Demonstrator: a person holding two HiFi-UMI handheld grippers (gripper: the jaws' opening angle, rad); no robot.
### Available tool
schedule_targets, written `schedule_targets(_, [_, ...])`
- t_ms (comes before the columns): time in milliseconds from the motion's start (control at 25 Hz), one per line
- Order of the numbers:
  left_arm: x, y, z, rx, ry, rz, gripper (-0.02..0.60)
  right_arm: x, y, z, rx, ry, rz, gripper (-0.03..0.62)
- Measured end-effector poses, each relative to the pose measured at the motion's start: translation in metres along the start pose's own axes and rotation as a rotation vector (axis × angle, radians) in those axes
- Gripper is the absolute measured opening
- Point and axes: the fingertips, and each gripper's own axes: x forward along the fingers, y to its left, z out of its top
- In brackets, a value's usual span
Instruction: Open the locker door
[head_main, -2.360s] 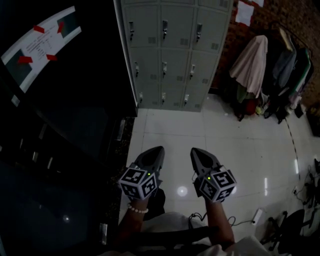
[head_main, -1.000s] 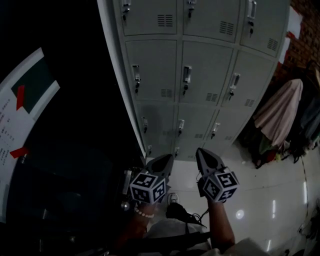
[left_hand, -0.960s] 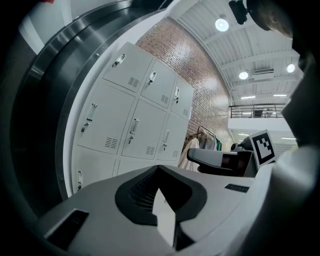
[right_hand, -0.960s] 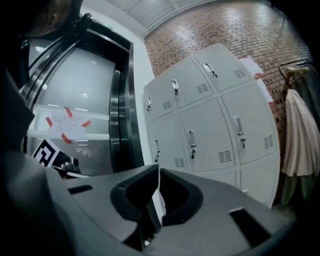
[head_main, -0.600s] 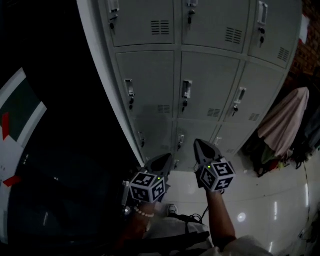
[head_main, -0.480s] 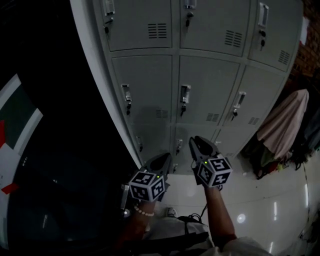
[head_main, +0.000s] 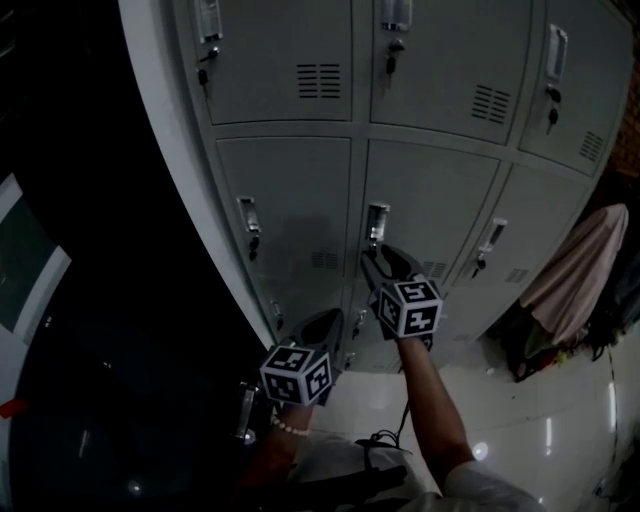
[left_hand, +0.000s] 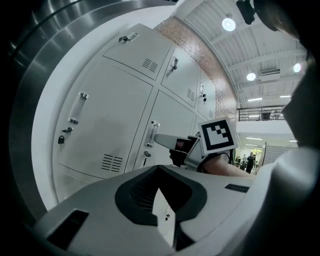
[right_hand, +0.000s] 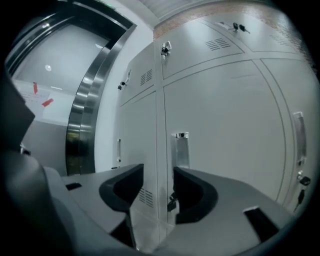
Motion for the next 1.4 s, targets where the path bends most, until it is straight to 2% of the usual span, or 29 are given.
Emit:
schedule_targets(320, [0.012, 0.025, -0.008, -0.038, 0.009, 0.033, -0.002, 0.058, -0.02, 0.008, -0.024, 0.015, -0.021, 0.221])
schedule_targets(560, [0.011, 0.038, -0.014, -0.06, 0.012, 0.051, -0.002, 0.067, -0.016, 0.004, -0.015, 0.017, -0.005, 0.218])
schedule_targets(960, [0.002, 0.027, -0.021, -0.069, 0.019, 0.039, -0.002, 0.04, 0.0, 0.002, -0.015, 0.014, -0.011, 0.215])
schedule_targets(1040, [-0.002, 0.022, -0.022, -0.07, 0.021, 0.032, -0.002, 0.03, 0.004, 0.001, -0.014, 0.017, -0.012, 0.181])
schedule_targets(1400, [-0.017, -0.007, -0.033, -0.075, 0.035, -0.005, -0.002, -0.014, 0.016, -0.002, -0.02, 0.008, -0.044, 0.17])
